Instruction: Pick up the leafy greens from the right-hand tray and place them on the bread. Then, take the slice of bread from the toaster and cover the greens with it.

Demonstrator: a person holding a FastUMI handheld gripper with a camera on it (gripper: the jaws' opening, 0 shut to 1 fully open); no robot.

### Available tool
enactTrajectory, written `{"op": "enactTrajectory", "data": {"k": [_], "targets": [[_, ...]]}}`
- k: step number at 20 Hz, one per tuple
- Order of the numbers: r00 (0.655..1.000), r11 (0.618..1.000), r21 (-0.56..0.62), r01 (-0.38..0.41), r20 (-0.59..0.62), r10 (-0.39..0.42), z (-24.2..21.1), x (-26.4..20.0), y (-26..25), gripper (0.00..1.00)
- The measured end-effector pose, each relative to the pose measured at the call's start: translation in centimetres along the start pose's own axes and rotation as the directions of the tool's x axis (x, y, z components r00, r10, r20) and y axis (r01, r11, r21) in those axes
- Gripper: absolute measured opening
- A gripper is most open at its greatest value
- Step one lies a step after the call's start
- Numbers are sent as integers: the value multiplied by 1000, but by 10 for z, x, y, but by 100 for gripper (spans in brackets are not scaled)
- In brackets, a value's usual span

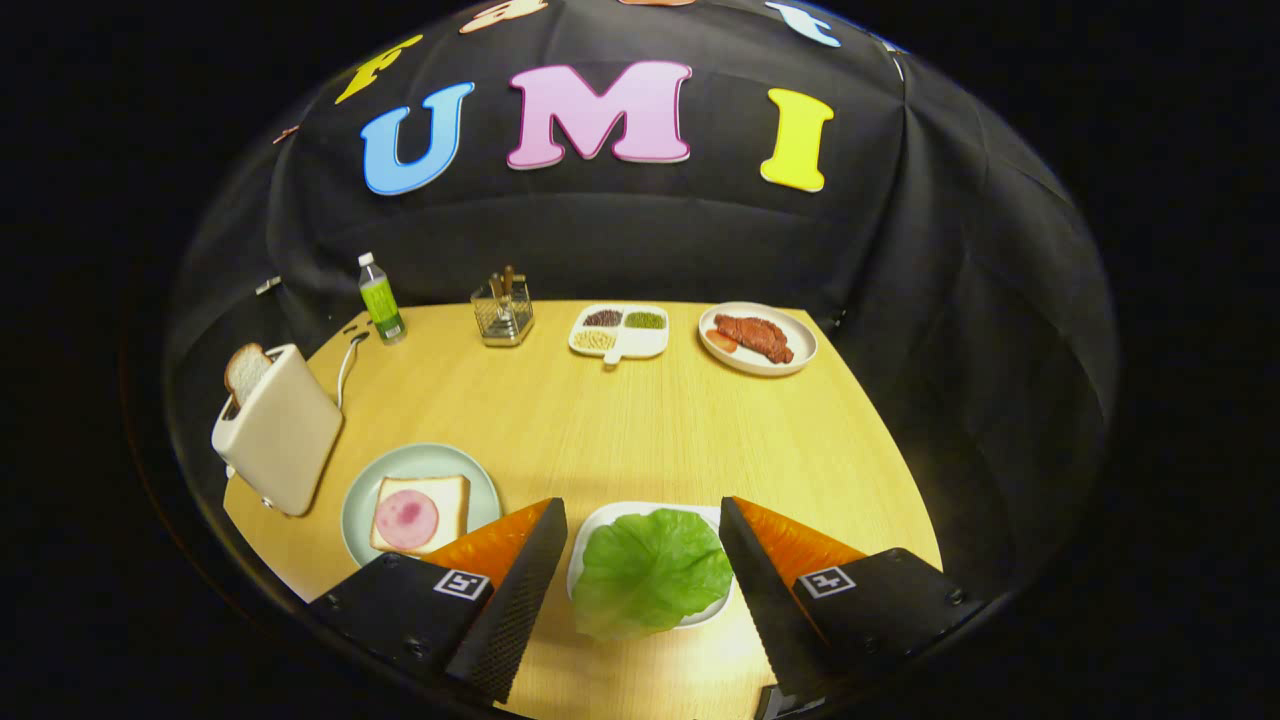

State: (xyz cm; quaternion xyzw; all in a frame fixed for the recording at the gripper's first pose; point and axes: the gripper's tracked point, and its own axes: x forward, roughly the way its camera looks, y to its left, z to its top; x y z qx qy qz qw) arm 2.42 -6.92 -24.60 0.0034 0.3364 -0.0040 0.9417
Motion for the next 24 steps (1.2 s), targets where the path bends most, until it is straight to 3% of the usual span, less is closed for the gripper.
{"op": "enactTrajectory", "data": {"k": [10, 14, 22, 23, 24], "targets": [[957, 1000, 14, -26, -289, 29, -84, 55, -15, 83], [931, 999, -4, -50, -361, 45, -107, 67, -15, 71], [908, 994, -43, -100, -411, 73, -104, 69, -14, 66], [907, 993, -49, -107, -414, 77, -104, 71, -14, 61], [906, 991, -59, -119, -415, 85, -106, 71, -14, 45]]}}
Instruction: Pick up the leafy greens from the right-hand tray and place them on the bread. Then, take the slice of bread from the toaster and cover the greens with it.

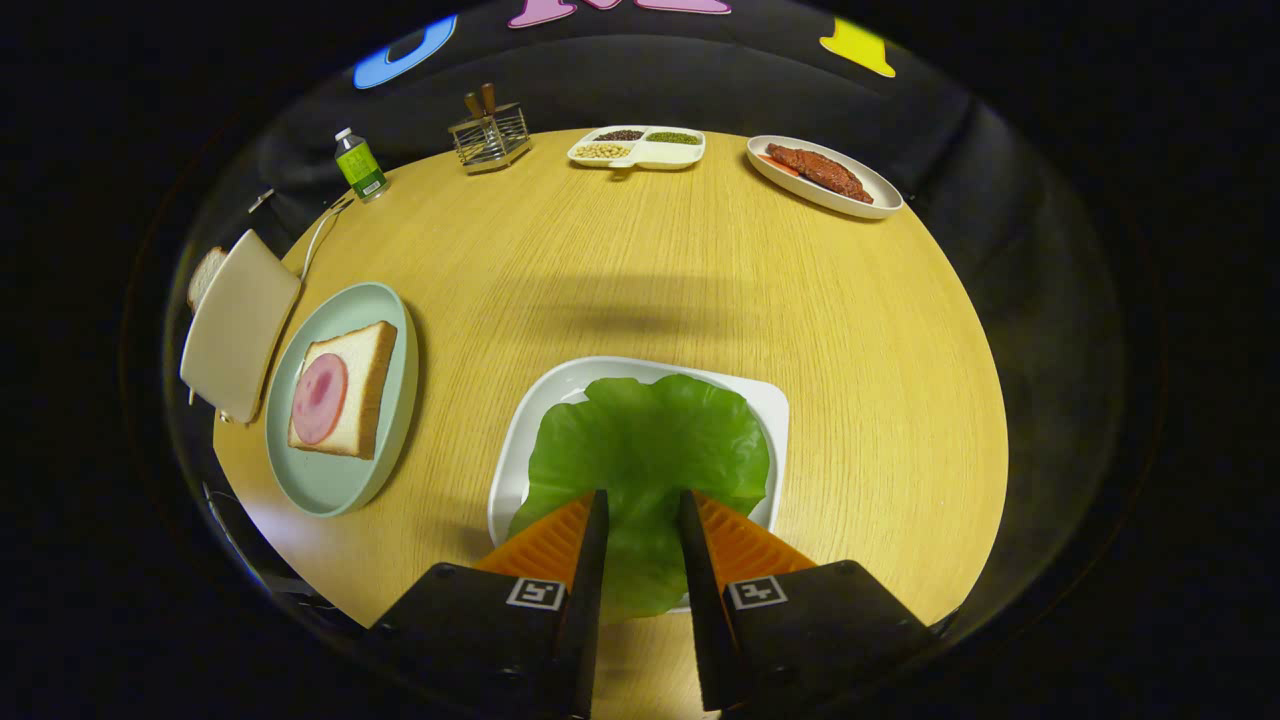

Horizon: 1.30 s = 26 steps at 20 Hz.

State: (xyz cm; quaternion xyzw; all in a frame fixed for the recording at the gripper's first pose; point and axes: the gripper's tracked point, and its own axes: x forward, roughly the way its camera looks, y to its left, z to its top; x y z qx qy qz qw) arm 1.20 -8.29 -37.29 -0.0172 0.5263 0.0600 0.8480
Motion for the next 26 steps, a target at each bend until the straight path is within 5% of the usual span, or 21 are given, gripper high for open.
{"op": "enactTrajectory", "data": {"k": [1, 4, 7, 13, 26], "targets": [[1000, 1000, -16, -12, 6, 12, 3, -1, 0, 44], [1000, 1000, 11, -21, 11, 21, 3, -2, -1, 12], [999, 999, 30, -37, 1, 37, 2, -3, -2, 6], [998, 998, 46, -42, 52, 39, 25, -34, 2, 6], [963, 980, 9, -198, 186, 193, 98, -110, 95, 5]]}}
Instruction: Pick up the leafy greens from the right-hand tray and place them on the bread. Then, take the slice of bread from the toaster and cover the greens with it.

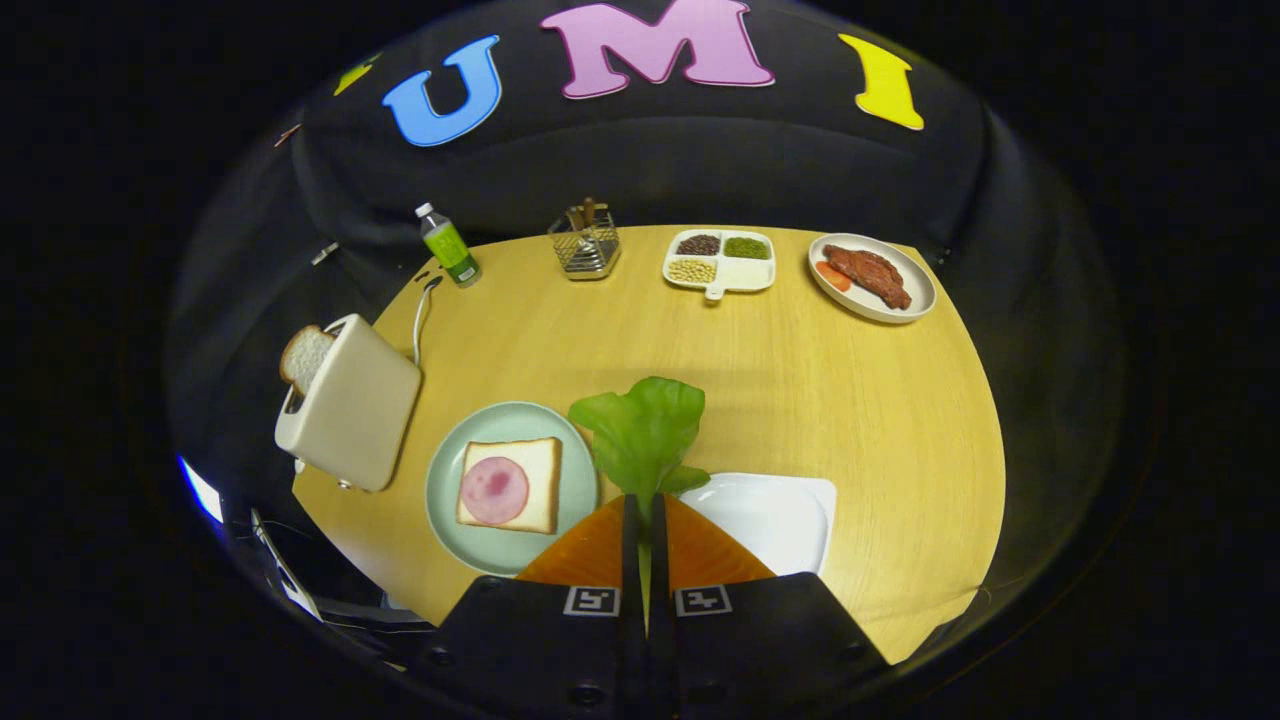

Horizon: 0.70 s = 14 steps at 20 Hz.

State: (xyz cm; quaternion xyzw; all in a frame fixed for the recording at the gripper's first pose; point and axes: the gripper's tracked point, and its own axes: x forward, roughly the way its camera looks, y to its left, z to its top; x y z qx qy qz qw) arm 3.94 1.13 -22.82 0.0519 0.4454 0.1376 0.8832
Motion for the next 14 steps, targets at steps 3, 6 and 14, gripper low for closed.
{"op": "enactTrajectory", "data": {"k": [3, 6, 14], "targets": [[999, 997, -56, -52, 0, 52, 9, 0, 41, 5], [995, 991, -94, -97, -19, 96, 12, 8, 79, 6], [985, 978, -149, -146, -115, 129, -11, 49, 138, 6]]}}
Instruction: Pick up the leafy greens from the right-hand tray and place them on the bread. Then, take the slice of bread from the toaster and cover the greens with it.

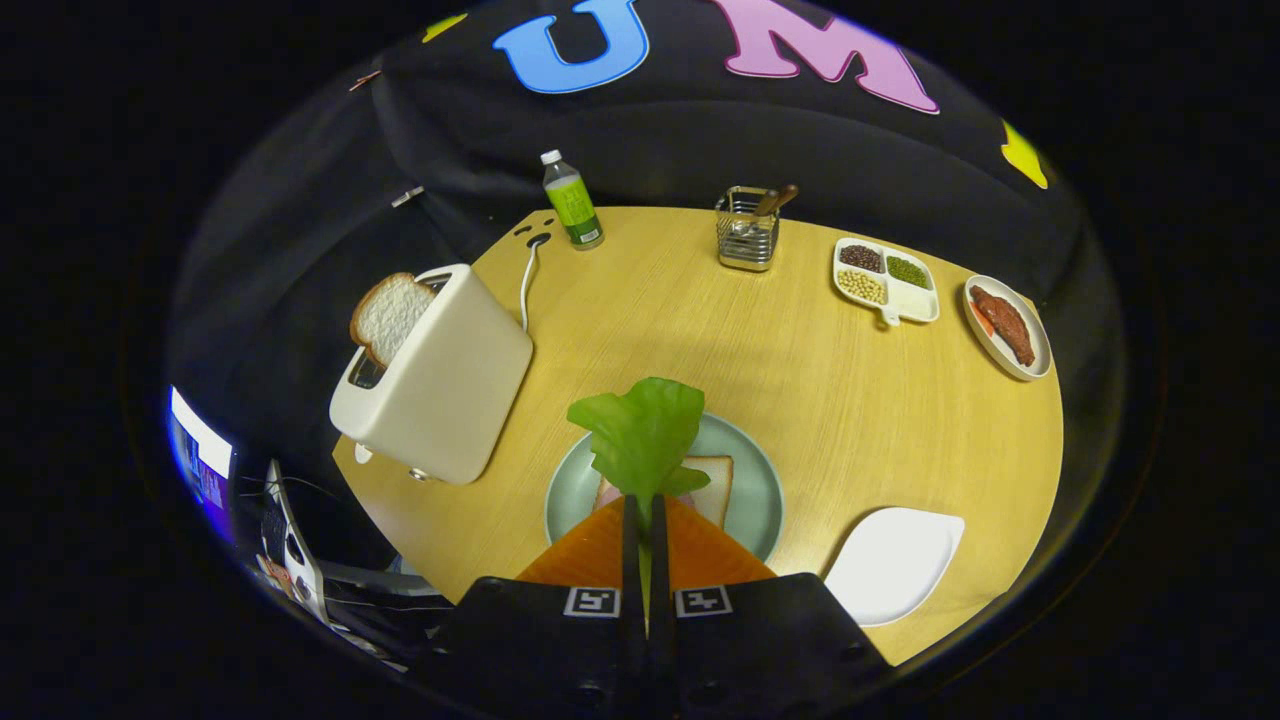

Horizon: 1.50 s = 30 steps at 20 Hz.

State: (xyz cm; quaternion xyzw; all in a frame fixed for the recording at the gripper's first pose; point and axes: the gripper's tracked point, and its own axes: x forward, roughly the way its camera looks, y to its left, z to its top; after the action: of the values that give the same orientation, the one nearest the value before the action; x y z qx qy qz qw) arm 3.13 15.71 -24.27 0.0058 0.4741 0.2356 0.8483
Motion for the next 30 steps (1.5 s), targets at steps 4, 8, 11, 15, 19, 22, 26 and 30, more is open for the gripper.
{"op": "enactTrajectory", "data": {"k": [4, 8, 11, 15, 19, 22, 26, 30], "targets": [[999, 1000, 3, 5, -52, -5, -11, 27, 11, 5], [996, 999, 17, 38, -76, -37, -14, 40, 5, 5], [995, 999, 20, 46, -85, -44, -15, 47, 3, 9], [994, 998, 25, 52, -98, -49, -18, 52, 2, 25], [996, 998, 33, 47, -83, -44, -15, 53, 5, 65], [998, 998, 37, 42, -51, -40, -6, 52, 5, 100], [999, 996, 86, -1, 32, -2, 17, 39, 22, 99], [987, 991, 116, -65, 152, 47, 55, 14, 50, 99]]}}
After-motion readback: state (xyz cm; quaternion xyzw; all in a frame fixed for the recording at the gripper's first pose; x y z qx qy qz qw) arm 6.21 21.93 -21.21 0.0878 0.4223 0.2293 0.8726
